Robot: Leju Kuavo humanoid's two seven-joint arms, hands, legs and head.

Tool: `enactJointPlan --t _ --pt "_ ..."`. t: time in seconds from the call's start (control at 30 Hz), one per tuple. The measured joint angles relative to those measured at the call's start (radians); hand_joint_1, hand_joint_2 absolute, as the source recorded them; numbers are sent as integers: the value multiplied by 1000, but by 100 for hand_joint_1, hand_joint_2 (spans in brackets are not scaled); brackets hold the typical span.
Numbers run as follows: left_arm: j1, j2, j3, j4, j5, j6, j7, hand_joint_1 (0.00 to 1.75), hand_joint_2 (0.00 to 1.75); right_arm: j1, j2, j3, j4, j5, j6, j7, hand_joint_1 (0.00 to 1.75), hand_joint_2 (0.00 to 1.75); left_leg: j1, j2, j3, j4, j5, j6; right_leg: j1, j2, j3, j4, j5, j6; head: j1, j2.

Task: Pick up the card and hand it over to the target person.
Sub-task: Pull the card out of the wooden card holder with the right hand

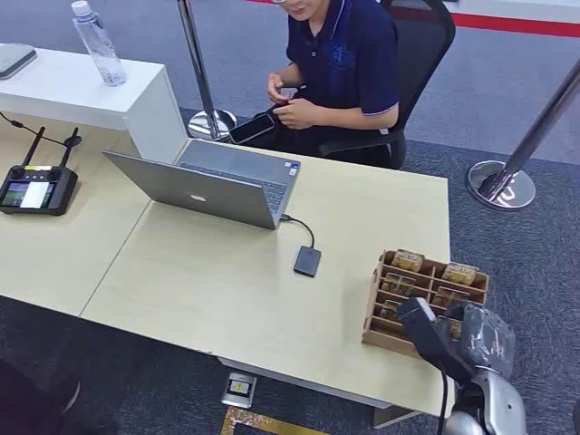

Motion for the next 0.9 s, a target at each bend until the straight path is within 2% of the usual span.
enactJointPlan --t 0.17,0.33,0.57,0.67,0.8,0.9 --pt "0 0 0 0 0 0 0 0 0 1 0 0 0 0 0 0 124 175 0 0 -1 0 0 0 0 0 -1 0 0 0 0 0" --pt "0 1 0 1 -2 0 1 0 0 1 4 1 0 0 2 -1 134 175 0 1 -2 0 1 0 0 0 -2 0 1 0 0 0" --pt "-1 1 1 1 -3 1 5 0 0 -3 5 5 1 1 9 -4 134 175 0 0 -1 0 1 0 0 0 -1 0 1 0 0 0" --pt "-1 -1 4 -2 -2 1 10 0 0 -9 6 9 7 1 16 -7 143 175 0 1 -1 0 1 0 0 0 -1 0 1 0 0 0" --pt "-1 -4 7 -4 1 1 11 0 0 -23 -2 16 21 0 22 -15 171 175 0 1 0 0 0 0 0 1 -1 0 1 0 0 0" --pt "-1 -5 10 -4 4 1 9 0 0 -30 -6 21 25 -1 23 -22 175 175 0 1 0 0 0 0 0 1 0 0 0 0 0 0"
